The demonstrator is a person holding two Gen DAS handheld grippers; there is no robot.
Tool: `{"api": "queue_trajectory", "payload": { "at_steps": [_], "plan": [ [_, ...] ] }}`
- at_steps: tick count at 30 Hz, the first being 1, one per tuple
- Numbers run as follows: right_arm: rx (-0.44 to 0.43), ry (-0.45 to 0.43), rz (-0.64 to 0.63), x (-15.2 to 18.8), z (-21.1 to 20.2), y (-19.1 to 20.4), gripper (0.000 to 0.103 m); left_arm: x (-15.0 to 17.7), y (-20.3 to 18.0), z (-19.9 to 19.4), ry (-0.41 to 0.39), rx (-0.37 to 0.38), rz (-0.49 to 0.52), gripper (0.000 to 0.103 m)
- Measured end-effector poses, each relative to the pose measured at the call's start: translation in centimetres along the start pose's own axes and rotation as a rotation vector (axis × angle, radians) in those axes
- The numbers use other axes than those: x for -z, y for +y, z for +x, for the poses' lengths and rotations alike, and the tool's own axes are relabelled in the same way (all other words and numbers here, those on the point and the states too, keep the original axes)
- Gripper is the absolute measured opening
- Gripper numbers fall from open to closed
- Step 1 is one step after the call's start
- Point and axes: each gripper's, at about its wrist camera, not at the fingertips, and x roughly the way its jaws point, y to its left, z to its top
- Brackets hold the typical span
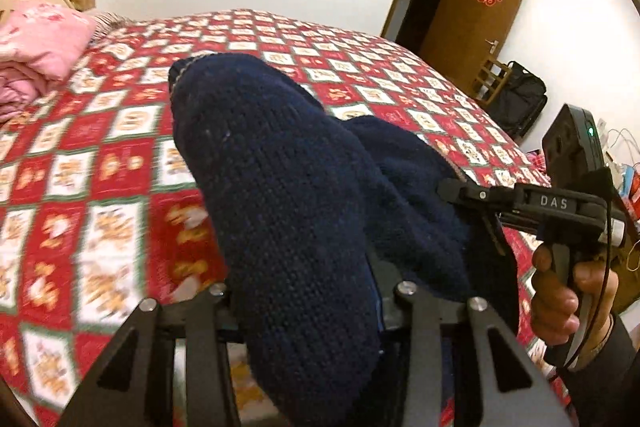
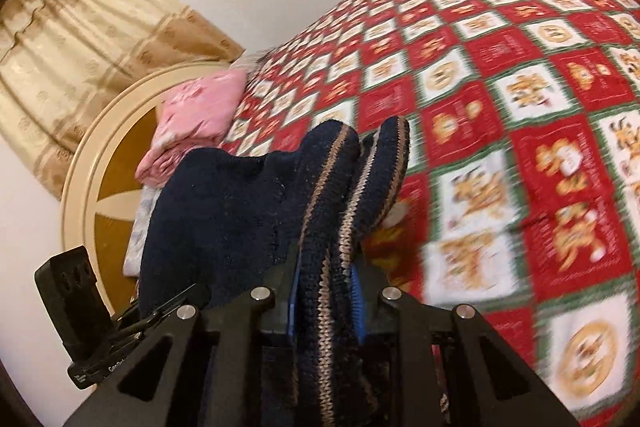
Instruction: Fold small clothes
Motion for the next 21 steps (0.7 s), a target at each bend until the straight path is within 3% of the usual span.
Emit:
{"api": "queue_trajectory", "payload": {
  "at_steps": [6,21],
  "plan": [
    [-0.047,0.033,-0.058,2.7,1.2,4.9,0.021,2.1,2.5,-4.2,-0.031,-0.067,-0.018,0.043],
    [-0.099,0.107,-0.229,8.2,4.9,16.9,0.021,7.6,9.0,-11.7,-0.098,-0.153,-0.141,0.043]
  ]
}}
